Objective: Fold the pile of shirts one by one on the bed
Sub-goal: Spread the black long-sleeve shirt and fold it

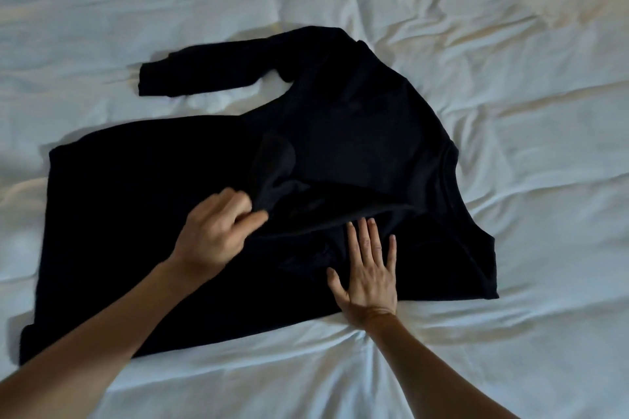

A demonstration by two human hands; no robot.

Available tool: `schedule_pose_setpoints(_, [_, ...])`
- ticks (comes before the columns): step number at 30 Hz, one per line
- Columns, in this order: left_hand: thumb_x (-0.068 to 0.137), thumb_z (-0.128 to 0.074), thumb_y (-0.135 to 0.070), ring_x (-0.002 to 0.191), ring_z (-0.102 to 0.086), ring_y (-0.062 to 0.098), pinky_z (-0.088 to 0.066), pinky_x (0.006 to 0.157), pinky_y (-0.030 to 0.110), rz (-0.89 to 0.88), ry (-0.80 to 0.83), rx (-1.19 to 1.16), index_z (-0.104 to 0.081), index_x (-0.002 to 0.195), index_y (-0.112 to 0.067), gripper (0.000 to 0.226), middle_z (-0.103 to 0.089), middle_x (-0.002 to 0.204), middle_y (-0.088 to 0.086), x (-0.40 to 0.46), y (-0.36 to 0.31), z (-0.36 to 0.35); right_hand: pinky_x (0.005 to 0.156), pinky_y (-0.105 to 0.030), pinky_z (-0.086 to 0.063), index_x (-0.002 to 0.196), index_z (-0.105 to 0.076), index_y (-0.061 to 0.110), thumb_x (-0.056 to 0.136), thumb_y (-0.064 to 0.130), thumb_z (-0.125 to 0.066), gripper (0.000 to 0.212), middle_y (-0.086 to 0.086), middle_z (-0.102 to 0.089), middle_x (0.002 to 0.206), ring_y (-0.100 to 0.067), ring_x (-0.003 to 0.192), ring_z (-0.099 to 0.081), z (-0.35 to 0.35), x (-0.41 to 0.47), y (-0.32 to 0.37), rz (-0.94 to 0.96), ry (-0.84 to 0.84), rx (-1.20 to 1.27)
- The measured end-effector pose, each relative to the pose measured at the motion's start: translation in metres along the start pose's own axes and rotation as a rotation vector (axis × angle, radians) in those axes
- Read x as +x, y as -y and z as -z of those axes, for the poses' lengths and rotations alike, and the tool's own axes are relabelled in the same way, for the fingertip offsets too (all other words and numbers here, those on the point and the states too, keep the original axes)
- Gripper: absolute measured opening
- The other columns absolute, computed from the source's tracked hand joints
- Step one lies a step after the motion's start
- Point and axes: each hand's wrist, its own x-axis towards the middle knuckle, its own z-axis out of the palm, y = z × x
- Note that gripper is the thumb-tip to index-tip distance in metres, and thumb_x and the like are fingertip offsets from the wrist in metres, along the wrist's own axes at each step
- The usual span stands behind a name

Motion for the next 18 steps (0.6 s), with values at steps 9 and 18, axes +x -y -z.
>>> schedule_pose_setpoints(9, [0.075, -0.064, -0.041, 0.097, -0.059, 0.027, -0.045, 0.080, 0.036, 1.711, -0.237, -0.670, -0.056, 0.108, -0.015, 0.043, -0.058, 0.111, 0.010, -0.035, -0.043, -0.003, 0.122, -0.055, -0.009, 0.138, -0.049, 0.015, 0.087, 0.058, -0.042, 0.067, -0.008, -0.049, 0.143, -0.031, 0.139, -0.035, 0.001, -0.001, 0.004, -0.004, -0.052, -0.060])
schedule_pose_setpoints(18, [0.081, -0.046, -0.077, 0.092, -0.073, 0.036, -0.055, 0.084, 0.040, 2.076, 0.733, -1.336, -0.052, 0.115, 0.012, 0.095, -0.074, 0.097, 0.022, 0.002, 0.000, 0.019, 0.122, -0.055, -0.008, 0.139, -0.048, 0.013, 0.089, 0.059, -0.035, 0.068, -0.010, -0.049, 0.143, -0.032, 0.139, -0.035, 0.005, -0.001, 0.007, -0.012, -0.029, -0.113])
